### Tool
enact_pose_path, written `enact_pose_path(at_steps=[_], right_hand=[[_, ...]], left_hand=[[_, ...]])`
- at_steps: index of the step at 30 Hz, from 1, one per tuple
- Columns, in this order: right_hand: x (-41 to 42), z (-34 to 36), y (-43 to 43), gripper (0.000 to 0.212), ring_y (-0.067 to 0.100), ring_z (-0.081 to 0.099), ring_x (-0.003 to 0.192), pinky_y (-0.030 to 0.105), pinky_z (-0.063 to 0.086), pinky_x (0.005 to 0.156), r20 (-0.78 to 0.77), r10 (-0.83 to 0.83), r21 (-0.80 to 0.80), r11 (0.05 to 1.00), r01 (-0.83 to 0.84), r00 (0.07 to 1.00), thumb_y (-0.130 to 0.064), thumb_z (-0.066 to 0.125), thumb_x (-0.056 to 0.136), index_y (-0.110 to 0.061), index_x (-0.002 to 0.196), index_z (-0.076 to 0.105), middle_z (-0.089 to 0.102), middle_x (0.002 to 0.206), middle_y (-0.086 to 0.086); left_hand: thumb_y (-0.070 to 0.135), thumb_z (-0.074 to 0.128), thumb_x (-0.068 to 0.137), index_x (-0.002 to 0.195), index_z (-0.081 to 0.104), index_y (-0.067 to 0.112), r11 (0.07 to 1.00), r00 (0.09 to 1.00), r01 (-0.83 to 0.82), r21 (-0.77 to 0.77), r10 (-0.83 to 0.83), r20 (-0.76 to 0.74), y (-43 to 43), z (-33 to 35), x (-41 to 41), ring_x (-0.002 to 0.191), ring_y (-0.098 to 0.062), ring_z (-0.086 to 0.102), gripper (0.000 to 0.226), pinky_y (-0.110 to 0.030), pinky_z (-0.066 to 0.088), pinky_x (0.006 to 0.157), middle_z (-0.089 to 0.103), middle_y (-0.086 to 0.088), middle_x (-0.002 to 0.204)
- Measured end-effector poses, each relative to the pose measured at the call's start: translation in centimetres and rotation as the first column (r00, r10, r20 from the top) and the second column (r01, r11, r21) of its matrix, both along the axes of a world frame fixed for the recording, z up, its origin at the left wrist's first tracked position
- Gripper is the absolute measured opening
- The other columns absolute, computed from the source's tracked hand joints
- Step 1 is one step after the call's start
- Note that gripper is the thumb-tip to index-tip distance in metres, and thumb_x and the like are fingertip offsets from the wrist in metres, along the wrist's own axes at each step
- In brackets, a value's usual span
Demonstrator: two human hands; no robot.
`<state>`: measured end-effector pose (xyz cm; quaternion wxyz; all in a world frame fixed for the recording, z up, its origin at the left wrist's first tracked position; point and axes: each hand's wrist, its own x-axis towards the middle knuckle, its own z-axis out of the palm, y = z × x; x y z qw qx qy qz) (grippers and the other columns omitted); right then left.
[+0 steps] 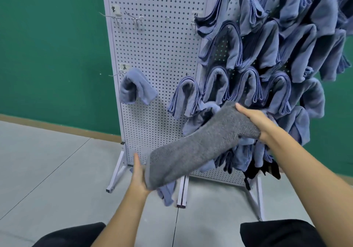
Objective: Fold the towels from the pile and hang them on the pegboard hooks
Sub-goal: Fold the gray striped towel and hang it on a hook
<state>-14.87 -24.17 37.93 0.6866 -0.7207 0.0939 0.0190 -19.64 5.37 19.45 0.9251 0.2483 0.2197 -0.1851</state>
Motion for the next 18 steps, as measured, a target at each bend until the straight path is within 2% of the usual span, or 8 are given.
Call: enact_pose_path(at_steps=[2, 5, 9, 11, 12, 14, 16, 18], right_hand=[[0.0, -1.6, -1.4, 0.042, 0.025, 0.069, 0.064, 0.032, 0.055, 0.055, -0.07, -0.015, -0.031, 0.999, 0.013, 0.997, -0.041, 0.067, 0.086, -0.003, 0.103, 0.066, 0.071, 0.084, 0.012], [-0.1, -2.8, -2.3, 0.035, 0.023, 0.068, 0.064, 0.029, 0.055, 0.05, -0.11, 0.017, -0.035, 0.999, -0.02, 0.994, -0.037, 0.063, 0.089, -0.003, 0.097, 0.065, 0.069, 0.083, 0.011], [-0.2, -3.2, -3.2, 0.052, 0.031, 0.068, 0.096, 0.042, 0.056, 0.084, -0.176, 0.175, -0.152, 0.967, -0.203, 0.969, -0.033, 0.071, 0.079, 0.003, 0.114, 0.061, 0.068, 0.111, 0.021], [-0.1, -3.1, -3.9, 0.06, 0.031, 0.063, 0.11, 0.048, 0.047, 0.101, -0.209, 0.26, -0.254, 0.917, -0.309, 0.943, -0.031, 0.075, 0.074, 0.0, 0.122, 0.058, 0.067, 0.117, 0.017], [-0.1, -2.9, -4.0, 0.055, 0.027, 0.063, 0.11, 0.047, 0.047, 0.101, -0.204, 0.277, -0.28, 0.902, -0.328, 0.939, -0.028, 0.075, 0.077, -0.009, 0.126, 0.056, 0.068, 0.116, 0.011], [0.0, -2.4, -4.3, 0.042, 0.014, 0.066, 0.094, 0.031, 0.056, 0.079, -0.151, 0.301, -0.252, 0.909, -0.331, 0.942, -0.018, 0.065, 0.089, -0.024, 0.128, 0.05, 0.067, 0.113, -0.002], [0.6, -2.6, -4.6, 0.033, 0.013, 0.066, 0.077, 0.02, 0.052, 0.056, -0.076, 0.337, -0.187, 0.92, -0.345, 0.938, -0.004, 0.052, 0.096, -0.018, 0.126, 0.056, 0.071, 0.107, 0.001], [0.7, -3.0, -4.3, 0.028, 0.013, 0.064, 0.063, 0.018, 0.049, 0.047, -0.012, 0.339, -0.131, 0.932, -0.338, 0.941, 0.005, 0.041, 0.097, -0.009, 0.106, 0.063, 0.071, 0.084, 0.005]], left_hand=[[0.07, 0.053, 0.076, 0.115, 0.061, 0.005, 0.975, 0.993, 0.016, 0.22, -0.04, 0.107, 1.7, 1.4, 0.3, 0.112, -0.04, 0.057, 0.076, -0.056, 0.044, 0.098, 0.065, -0.025, 0.114], [0.019, 0.068, 0.078, 0.114, 0.061, -0.002, 0.836, 0.919, 0.235, 0.497, -0.357, 0.166, 2.4, 3.4, 0.9, 0.099, -0.03, 0.066, 0.043, -0.041, 0.052, 0.086, 0.068, -0.02, 0.111], [0.008, 0.064, 0.086, 0.117, 0.057, 0.0, 0.564, 0.854, 0.267, 0.781, -0.514, 0.079, 3.9, 5.4, 2.1, 0.102, -0.029, 0.066, 0.033, -0.042, 0.053, 0.088, 0.069, -0.016, 0.109], [0.009, 0.065, 0.086, 0.118, 0.055, 0.0, 0.523, 0.858, 0.165, 0.836, -0.495, 0.141, 5.4, 7.2, 2.9, 0.107, -0.032, 0.064, 0.035, -0.047, 0.05, 0.095, 0.067, -0.019, 0.115], [0.006, 0.064, 0.086, 0.118, 0.055, -0.001, 0.539, 0.858, 0.107, 0.835, -0.474, 0.196, 6.3, 8.2, 3.3, 0.108, -0.032, 0.063, 0.034, -0.046, 0.05, 0.095, 0.066, -0.02, 0.116], [-0.002, 0.063, 0.081, 0.117, 0.055, -0.001, 0.606, 0.846, -0.039, 0.794, -0.403, 0.35, 8.1, 10.2, 3.9, 0.104, -0.029, 0.066, 0.037, -0.04, 0.055, 0.089, 0.066, -0.019, 0.115], [-0.011, 0.058, 0.078, 0.11, 0.058, 0.001, 0.68, 0.819, -0.157, 0.716, -0.316, 0.479, 9.3, 11.9, 4.1, 0.092, -0.022, 0.07, 0.034, -0.032, 0.059, 0.077, 0.066, -0.018, 0.112], [-0.016, 0.047, 0.085, 0.097, 0.066, 0.004, 0.696, 0.798, -0.201, 0.689, -0.292, 0.527, 9.6, 13.0, 3.8, 0.083, -0.02, 0.071, 0.031, -0.029, 0.059, 0.069, 0.066, -0.018, 0.106]])
